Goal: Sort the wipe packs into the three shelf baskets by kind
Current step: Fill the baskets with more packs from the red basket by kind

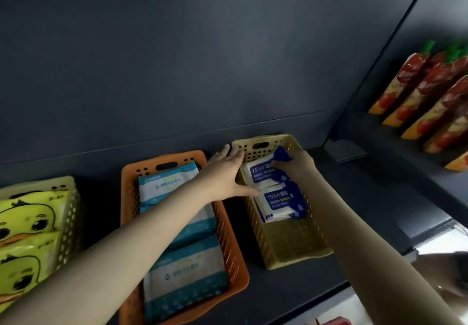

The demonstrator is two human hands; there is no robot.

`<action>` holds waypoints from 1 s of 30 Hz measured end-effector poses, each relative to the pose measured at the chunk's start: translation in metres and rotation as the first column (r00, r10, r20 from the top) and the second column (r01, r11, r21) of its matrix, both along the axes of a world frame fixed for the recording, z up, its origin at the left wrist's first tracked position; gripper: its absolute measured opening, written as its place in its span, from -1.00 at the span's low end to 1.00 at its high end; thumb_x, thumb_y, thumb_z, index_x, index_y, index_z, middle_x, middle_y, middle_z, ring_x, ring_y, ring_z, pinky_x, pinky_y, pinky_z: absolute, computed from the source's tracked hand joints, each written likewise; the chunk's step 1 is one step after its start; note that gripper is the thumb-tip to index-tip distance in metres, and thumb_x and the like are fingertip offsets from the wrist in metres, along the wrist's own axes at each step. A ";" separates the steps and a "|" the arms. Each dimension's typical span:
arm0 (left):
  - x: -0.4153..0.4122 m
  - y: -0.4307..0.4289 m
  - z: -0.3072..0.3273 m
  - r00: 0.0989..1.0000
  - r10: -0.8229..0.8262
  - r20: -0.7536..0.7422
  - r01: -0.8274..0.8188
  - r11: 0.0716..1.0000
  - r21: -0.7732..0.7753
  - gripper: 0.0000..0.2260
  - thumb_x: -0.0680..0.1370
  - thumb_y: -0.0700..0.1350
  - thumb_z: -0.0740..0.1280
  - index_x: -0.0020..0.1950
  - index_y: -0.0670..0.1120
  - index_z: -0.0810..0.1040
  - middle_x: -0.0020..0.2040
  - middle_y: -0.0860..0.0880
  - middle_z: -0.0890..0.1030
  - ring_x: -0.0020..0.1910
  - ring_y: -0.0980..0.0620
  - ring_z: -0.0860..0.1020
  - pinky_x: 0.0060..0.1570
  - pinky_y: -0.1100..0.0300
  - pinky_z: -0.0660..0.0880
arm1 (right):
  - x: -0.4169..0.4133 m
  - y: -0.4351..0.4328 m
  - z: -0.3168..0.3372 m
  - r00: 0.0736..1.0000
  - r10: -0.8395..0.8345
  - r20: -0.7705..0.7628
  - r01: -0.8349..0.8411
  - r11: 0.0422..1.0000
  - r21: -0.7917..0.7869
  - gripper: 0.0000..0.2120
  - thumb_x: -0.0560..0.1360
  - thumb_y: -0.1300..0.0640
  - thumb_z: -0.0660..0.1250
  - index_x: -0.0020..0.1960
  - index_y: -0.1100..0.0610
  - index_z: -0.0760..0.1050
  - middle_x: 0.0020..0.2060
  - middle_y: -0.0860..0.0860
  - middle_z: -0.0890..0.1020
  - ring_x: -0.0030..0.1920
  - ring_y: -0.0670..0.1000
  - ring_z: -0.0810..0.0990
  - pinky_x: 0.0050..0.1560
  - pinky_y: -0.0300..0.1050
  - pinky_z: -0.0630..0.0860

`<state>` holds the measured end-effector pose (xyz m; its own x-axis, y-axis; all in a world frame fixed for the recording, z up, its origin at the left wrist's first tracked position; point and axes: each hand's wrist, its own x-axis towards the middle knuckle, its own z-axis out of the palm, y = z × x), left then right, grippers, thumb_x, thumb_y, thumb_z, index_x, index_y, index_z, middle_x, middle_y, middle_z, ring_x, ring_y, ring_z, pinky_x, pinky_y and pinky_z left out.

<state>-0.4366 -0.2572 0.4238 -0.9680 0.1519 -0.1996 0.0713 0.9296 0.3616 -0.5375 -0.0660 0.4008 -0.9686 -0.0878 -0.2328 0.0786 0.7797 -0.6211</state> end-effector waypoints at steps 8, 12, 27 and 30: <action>-0.002 -0.008 -0.012 1.000 -0.003 0.022 0.004 0.999 -0.049 0.01 0.35 0.50 0.15 0.57 0.01 -0.19 0.57 0.08 -0.21 0.55 0.02 -0.21 0.50 0.04 -0.14 | 0.023 0.009 -0.007 0.918 0.365 -0.155 -0.278 0.870 0.406 -0.49 0.51 -0.14 0.31 0.41 -0.03 0.33 0.32 0.03 0.47 0.26 0.10 0.48 0.17 0.02 0.48; -0.003 -0.009 -0.015 1.000 -0.013 0.012 0.014 0.998 -0.060 0.00 0.35 0.51 0.13 0.58 0.00 -0.18 0.57 0.06 -0.21 0.55 0.03 -0.20 0.49 0.06 -0.17 | 0.043 0.014 -0.027 0.796 0.587 0.149 -0.592 0.701 0.399 -0.33 0.57 -0.26 0.07 0.56 -0.13 -0.13 0.56 -0.06 -0.18 0.56 0.06 -0.17 0.51 0.09 -0.06; -0.002 -0.008 -0.010 0.999 0.001 0.053 0.001 0.999 -0.041 -0.03 0.37 0.48 0.15 0.57 0.03 -0.17 0.56 0.09 -0.22 0.55 0.02 -0.18 0.49 0.07 -0.15 | 0.058 0.035 -0.003 0.814 0.580 0.033 -0.559 0.767 0.316 -0.48 0.49 -0.05 0.37 0.41 -0.05 0.34 0.41 -0.03 0.26 0.42 0.06 0.23 0.39 -0.04 0.29; -0.008 -0.007 -0.003 0.997 -0.013 0.072 0.017 0.998 -0.064 -0.05 0.37 0.46 0.19 0.58 0.01 -0.06 0.57 0.08 -0.12 0.56 -0.02 -0.17 0.53 -0.02 -0.10 | 0.059 0.035 0.002 0.800 0.600 0.000 -0.575 0.767 0.284 -0.56 0.48 0.02 0.41 0.33 -0.03 0.45 0.32 -0.05 0.36 0.34 -0.01 0.34 0.32 -0.18 0.31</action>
